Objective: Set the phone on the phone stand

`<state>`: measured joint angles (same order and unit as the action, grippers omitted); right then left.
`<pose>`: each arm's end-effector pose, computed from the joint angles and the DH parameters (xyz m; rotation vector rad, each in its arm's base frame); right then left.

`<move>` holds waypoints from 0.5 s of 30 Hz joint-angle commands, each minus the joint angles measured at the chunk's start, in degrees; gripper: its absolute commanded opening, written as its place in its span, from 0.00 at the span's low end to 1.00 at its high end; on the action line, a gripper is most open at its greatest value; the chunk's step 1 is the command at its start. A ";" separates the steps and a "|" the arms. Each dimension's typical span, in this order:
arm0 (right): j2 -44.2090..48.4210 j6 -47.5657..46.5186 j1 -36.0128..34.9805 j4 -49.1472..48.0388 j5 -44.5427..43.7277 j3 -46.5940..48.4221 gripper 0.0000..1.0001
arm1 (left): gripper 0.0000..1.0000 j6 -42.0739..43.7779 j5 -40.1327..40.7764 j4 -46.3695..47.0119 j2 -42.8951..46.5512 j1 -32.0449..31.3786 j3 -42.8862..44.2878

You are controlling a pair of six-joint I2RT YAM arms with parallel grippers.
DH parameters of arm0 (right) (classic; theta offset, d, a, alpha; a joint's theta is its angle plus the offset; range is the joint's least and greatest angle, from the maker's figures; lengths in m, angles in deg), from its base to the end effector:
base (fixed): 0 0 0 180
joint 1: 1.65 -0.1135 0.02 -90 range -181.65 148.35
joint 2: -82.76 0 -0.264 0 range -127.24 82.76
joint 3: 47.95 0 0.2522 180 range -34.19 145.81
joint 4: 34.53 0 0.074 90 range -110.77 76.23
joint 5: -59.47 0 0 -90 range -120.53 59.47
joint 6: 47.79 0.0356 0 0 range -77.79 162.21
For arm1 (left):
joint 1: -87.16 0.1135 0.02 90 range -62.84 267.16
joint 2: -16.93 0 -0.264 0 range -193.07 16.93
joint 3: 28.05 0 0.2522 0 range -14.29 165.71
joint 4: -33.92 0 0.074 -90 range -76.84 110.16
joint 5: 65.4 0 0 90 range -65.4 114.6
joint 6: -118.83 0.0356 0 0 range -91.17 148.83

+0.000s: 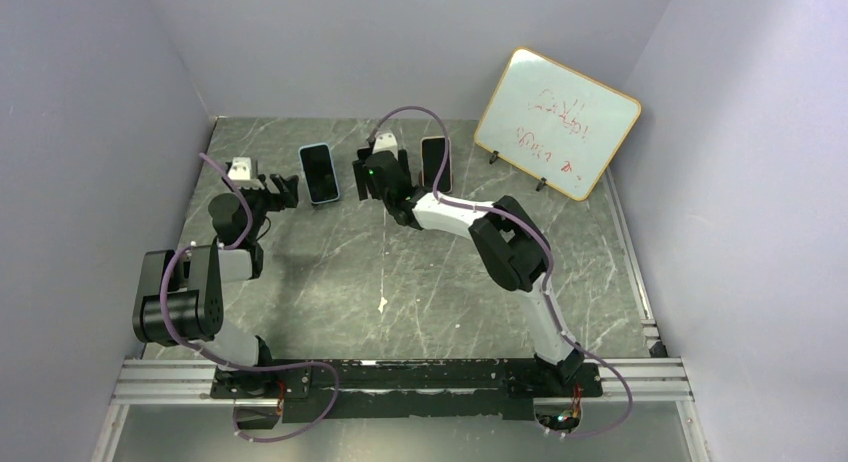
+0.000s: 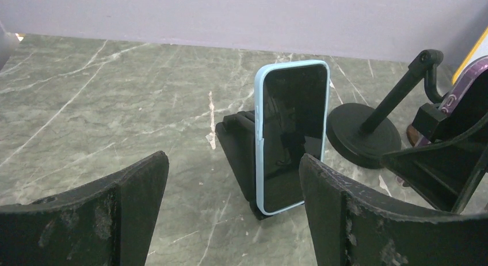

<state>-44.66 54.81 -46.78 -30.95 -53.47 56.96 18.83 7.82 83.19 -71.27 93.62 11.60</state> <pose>0.3692 0.3512 0.1797 -0.3140 1.9712 0.2444 0.2861 0.0220 0.1897 0.0072 1.5653 -0.2767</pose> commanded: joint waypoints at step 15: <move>-1.85 -2.24 0.29 -2.22 4.48 3.88 0.68 | 0.88 1.62 -1.33 -1.80 -0.71 -0.57 2.50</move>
<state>-45.44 53.58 -46.49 -31.34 -50.87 58.14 19.12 7.80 81.46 -71.68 93.62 12.56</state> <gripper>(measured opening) 0.804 0.877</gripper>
